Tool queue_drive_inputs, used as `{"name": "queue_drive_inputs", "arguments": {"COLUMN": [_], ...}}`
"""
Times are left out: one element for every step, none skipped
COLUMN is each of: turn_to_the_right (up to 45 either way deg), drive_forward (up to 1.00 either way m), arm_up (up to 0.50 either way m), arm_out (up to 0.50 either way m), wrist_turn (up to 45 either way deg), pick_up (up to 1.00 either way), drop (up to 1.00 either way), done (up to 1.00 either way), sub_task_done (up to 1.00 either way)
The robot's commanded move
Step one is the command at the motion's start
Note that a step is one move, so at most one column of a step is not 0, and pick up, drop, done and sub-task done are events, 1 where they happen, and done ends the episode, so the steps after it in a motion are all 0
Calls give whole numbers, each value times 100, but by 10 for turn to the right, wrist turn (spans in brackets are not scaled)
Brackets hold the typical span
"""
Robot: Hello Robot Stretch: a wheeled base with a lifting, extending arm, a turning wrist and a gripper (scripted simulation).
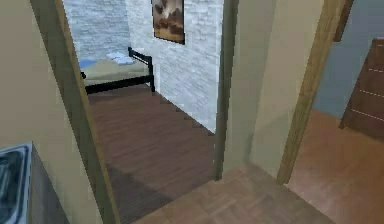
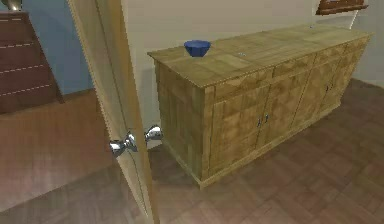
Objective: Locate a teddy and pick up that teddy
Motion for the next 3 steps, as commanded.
{"name": "queue_drive_inputs", "arguments": {"turn_to_the_right": [0, -150, 0], "drive_forward": [25, 0, 100], "arm_up": [0, 0, 0], "arm_out": [0, 0, 0], "wrist_turn": [0, 0, 0], "pick_up": [0, 0, 0], "drop": [0, 0, 0], "done": [0, 0, 0], "sub_task_done": [0, 0, 0]}}
